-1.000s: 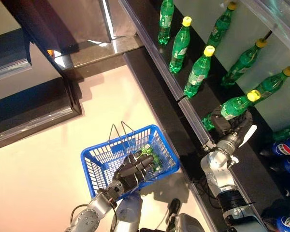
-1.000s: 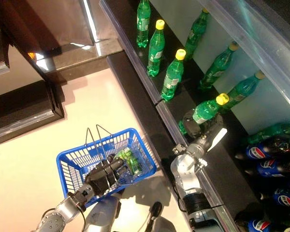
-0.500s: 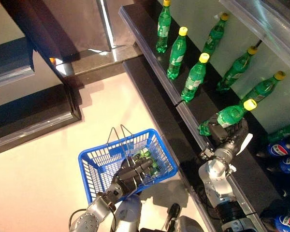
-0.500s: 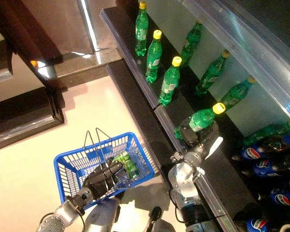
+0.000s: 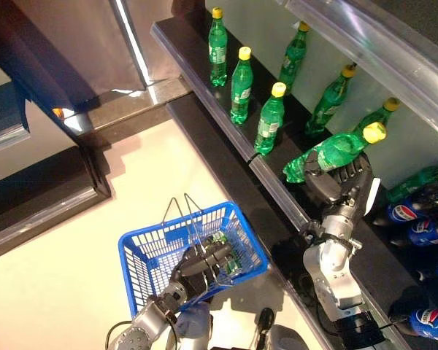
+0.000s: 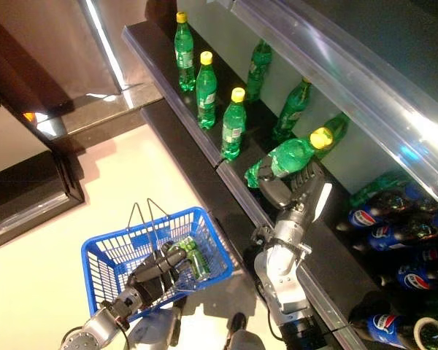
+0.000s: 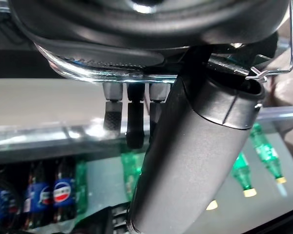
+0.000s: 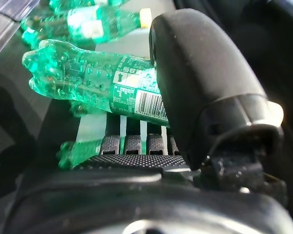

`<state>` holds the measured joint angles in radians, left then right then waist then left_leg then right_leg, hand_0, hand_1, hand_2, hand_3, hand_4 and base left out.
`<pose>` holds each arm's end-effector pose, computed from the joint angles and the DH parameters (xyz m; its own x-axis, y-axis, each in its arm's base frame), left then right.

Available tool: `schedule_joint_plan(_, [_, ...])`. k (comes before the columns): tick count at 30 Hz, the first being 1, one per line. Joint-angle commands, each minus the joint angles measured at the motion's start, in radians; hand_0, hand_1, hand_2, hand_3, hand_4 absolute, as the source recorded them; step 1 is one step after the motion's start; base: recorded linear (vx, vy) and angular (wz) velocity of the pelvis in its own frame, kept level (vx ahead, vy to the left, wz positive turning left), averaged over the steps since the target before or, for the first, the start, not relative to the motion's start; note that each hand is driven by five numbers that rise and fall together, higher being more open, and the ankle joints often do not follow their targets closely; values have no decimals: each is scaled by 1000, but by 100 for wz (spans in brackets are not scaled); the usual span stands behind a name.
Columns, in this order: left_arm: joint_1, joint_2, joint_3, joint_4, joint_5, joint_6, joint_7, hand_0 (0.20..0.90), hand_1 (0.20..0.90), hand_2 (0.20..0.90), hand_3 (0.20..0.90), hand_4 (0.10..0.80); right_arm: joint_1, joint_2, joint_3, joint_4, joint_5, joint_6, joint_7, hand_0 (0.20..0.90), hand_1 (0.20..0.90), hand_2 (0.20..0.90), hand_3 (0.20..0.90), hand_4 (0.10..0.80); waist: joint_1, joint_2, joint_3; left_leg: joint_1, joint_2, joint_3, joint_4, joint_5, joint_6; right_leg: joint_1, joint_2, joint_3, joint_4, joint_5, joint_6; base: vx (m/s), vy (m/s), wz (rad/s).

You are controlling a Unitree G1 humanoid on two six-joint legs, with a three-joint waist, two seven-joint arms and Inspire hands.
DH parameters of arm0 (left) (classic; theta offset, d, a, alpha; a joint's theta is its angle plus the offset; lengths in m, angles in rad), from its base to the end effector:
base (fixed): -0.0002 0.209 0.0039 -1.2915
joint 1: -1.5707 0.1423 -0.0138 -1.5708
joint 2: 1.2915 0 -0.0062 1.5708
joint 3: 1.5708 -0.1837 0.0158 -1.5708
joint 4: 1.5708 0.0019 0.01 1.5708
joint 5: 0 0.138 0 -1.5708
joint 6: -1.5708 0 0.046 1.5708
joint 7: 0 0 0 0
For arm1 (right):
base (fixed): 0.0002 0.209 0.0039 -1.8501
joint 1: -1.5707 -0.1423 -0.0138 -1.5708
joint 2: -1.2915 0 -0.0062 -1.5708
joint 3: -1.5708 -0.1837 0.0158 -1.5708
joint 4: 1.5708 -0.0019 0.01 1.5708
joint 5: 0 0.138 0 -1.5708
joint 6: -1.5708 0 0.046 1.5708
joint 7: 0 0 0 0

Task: Pick up the drink and place into the basket.

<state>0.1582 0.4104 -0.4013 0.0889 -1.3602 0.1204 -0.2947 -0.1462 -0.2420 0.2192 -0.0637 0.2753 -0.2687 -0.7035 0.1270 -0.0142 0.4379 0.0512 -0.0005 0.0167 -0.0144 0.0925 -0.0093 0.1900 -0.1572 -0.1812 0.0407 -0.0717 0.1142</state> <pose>0.1456 0.1637 -0.0128 0.8305 -0.5270 -0.1807 0.0998 0.4598 -0.8824 0.2226 -0.1423 0.0910 0.8464 -0.4370 0.3043 0.3659 0.8924 0.2639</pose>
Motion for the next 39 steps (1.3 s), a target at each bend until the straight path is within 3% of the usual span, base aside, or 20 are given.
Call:
schedule_joint_plan(1, [-28,-104,-94,-330,-56,-92,-289,300,300,300,200,100,-77,-66,73,-94,-57,-100,80,300,300,300,200,100,-4,5,-291,40,94,38,101,-99,-67,-66,-90,-5,-2,134,62,-47,33,-1])
schedule_joint_plan(11, [-79,-115,-165,-400,-59,-155,-341,300,300,300,200,100,-59,-47,191,-51,-15,-32,140,300,300,300,200,100,-15,12,-306,43,91,50,95,-94,-71,-63,-81,-3,2,120,43,-13,12,0])
schedule_joint_plan(21, [-108,-120,-169,-455,-65,-138,-374,300,300,300,200,100,-44,-24,268,52,9,41,179,300,300,300,200,100,-22,18,-313,32,84,59,105,-98,-72,-81,-81,2,12,119,36,0,0,0])
schedule_joint_plan(32, [-96,-135,-162,-491,-74,-135,-401,300,300,300,200,100,20,-4,318,207,65,40,245,300,300,300,200,100,-24,26,-312,21,72,59,118,-109,-64,-97,-82,4,30,112,29,0,0,0])
schedule_joint_plan(39, [-87,-160,-179,-497,-84,-98,-426,300,300,300,200,100,44,33,336,305,237,49,366,300,300,300,200,100,-16,27,-306,12,65,43,130,-112,-61,-103,-85,0,39,113,27,0,0,0])
